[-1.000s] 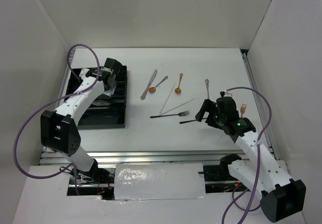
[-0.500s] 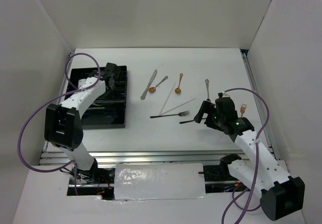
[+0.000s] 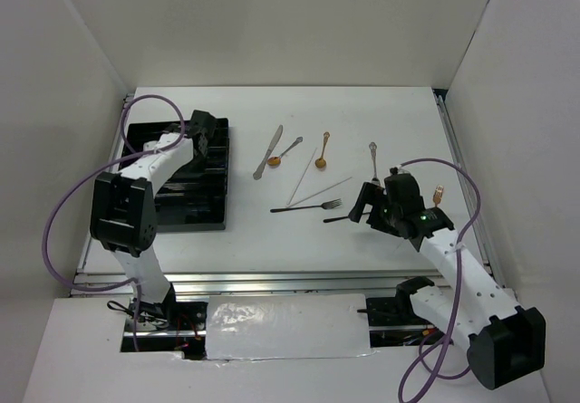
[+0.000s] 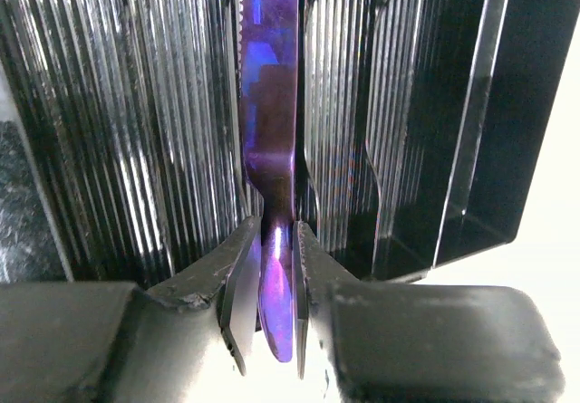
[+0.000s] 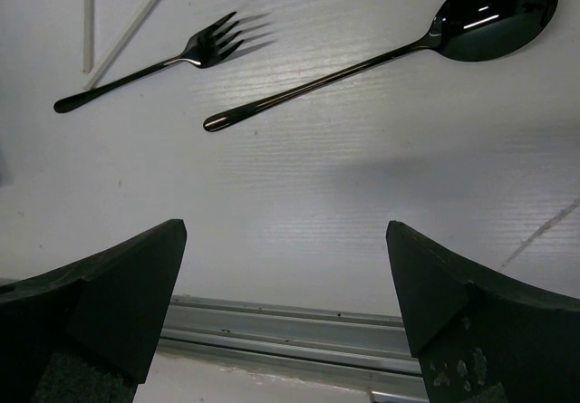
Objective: Sort the eating utensils into containers
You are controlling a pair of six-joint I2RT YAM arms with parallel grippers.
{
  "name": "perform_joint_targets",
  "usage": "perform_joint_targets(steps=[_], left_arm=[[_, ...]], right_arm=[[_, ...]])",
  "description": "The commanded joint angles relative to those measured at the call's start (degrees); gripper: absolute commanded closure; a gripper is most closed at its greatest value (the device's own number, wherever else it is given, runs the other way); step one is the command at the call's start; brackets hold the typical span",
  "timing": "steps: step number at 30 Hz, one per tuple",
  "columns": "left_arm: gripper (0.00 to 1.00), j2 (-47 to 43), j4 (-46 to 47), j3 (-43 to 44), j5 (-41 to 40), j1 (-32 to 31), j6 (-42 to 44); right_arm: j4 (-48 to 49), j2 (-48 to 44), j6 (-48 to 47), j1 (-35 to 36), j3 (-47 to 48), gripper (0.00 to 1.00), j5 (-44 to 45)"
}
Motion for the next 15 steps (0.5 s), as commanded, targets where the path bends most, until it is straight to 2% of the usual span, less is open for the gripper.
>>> perform_joint_targets(steps=[1,9,15], left_arm=[[1.0,1.19,1.75,2.82,-1.17,0.89,-0.78],[1.0,5.49,1.49,7.21,-0.83,2.12,3.97],[1.0,5.15,3.06,3.8,0.58,2.3,3.88]], right_arm=[[1.47,0.8,-1.22,0.37,1.54,0.0,0.07],[1.65,2.48,-1.48,0.28,1.63,0.0,0.42],[1.82,3.0,-1.57,0.19,1.54,0.0,0.6]])
